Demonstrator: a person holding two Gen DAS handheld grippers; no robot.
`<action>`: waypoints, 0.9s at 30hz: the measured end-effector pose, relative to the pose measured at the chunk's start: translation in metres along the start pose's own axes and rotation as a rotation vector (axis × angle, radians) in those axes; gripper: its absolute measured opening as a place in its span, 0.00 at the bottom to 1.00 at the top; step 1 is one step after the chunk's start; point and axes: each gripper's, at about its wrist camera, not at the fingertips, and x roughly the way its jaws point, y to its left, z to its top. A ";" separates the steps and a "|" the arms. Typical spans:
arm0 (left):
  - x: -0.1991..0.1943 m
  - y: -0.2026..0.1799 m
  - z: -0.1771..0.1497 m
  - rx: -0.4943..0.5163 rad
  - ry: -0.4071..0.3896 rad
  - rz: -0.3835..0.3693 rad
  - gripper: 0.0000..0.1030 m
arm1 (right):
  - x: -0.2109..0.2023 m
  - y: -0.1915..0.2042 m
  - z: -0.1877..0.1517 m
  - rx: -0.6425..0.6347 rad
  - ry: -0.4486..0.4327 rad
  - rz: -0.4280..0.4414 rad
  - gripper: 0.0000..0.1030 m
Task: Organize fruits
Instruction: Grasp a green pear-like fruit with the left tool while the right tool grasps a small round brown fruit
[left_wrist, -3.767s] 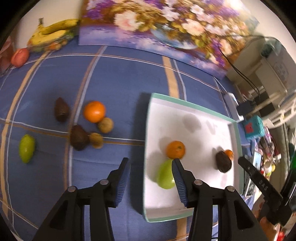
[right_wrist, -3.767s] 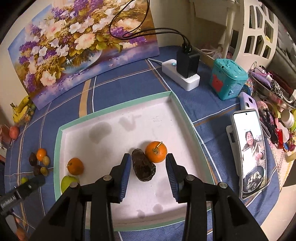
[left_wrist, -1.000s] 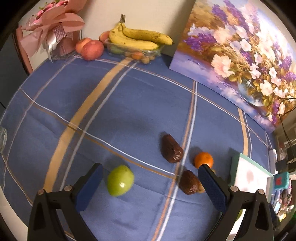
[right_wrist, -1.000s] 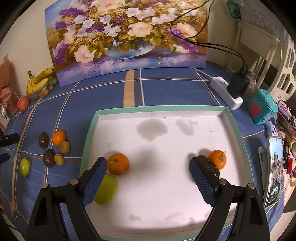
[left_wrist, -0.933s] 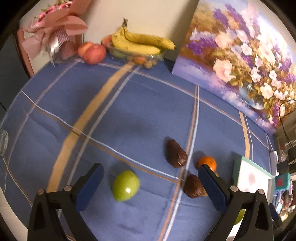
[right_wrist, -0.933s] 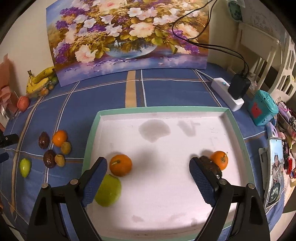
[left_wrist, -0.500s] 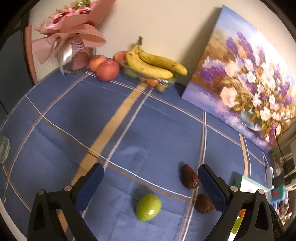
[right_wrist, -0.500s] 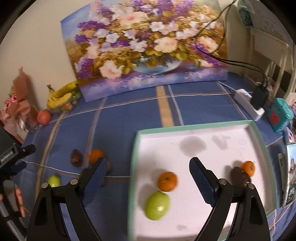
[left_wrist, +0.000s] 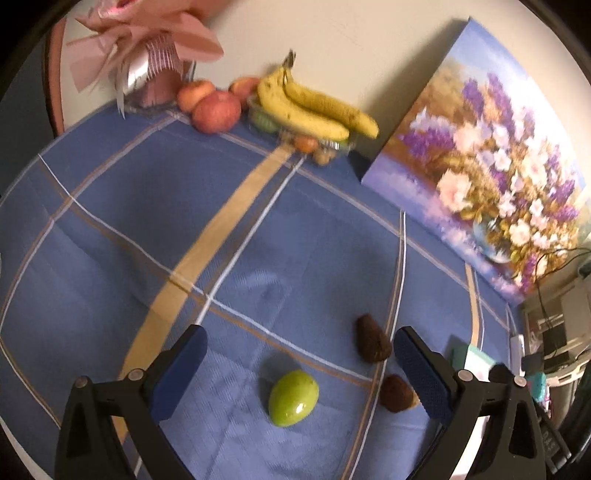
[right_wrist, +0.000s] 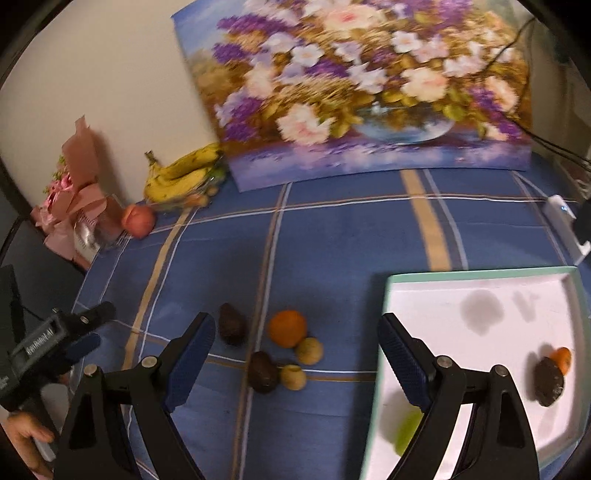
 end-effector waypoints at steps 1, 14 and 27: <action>0.005 -0.001 -0.001 0.000 0.016 -0.001 0.99 | 0.005 0.003 0.000 -0.004 0.015 -0.005 0.84; 0.057 -0.016 -0.031 0.040 0.220 0.023 0.76 | 0.072 -0.004 -0.019 0.020 0.219 -0.045 0.50; 0.069 -0.013 -0.038 0.045 0.274 0.086 0.43 | 0.092 -0.013 -0.031 0.030 0.252 -0.071 0.38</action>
